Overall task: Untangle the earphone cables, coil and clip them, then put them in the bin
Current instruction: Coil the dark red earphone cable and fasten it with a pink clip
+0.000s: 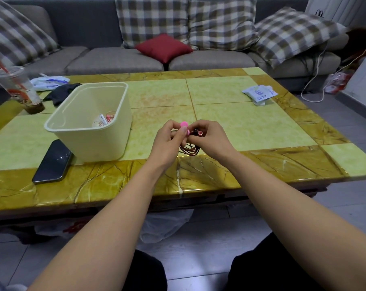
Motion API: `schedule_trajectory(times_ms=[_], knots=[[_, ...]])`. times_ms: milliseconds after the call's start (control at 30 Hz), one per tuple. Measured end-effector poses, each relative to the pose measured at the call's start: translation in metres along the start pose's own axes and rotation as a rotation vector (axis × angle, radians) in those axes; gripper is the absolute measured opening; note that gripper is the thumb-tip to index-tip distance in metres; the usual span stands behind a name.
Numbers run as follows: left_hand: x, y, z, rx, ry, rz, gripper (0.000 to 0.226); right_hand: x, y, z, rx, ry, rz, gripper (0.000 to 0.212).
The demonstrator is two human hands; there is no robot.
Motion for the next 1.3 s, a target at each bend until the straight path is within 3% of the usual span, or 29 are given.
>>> schedule_trajectory(times_ms=[100, 233, 400, 633, 767, 900, 1300], knots=[[0.000, 0.001, -0.002, -0.014, 0.013, 0.004, 0.016, 0.002, -0.002, -0.001, 0.004, 0.076, 0.018, 0.010], [0.001, 0.000, -0.005, -0.046, -0.005, 0.013, 0.013, 0.007, -0.007, -0.004, 0.129, 0.261, 0.056, 0.018], [0.000, -0.002, -0.006, -0.003, -0.025, -0.027, 0.020, 0.002, -0.005, -0.003, 0.302, 0.529, 0.260, 0.030], [0.000, -0.005, 0.001, 0.053, -0.031, -0.078, 0.020, -0.008, -0.002, -0.001, 0.248, 0.604, 0.450, 0.010], [0.001, -0.002, -0.003, -0.044, -0.067, -0.103, 0.015, -0.008, 0.002, -0.004, 0.143, 0.664, 0.336, 0.010], [0.003, -0.002, -0.006, -0.079, -0.054, -0.140, 0.017, -0.004, 0.000, -0.006, 0.174, 0.518, 0.179, 0.009], [0.003, -0.005, -0.003, 0.048, 0.107, -0.069, 0.015, -0.007, -0.002, -0.009, 0.125, 0.372, 0.147, 0.014]])
Point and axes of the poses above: each hand's wrist, its own y-axis towards the middle knuckle, its own z-axis out of the palm, x = y × z, the point moved 3 cm from there along y, towards the middle knuckle, and after that the axes turned 14 degrees about -y, right-handed, at the moved point
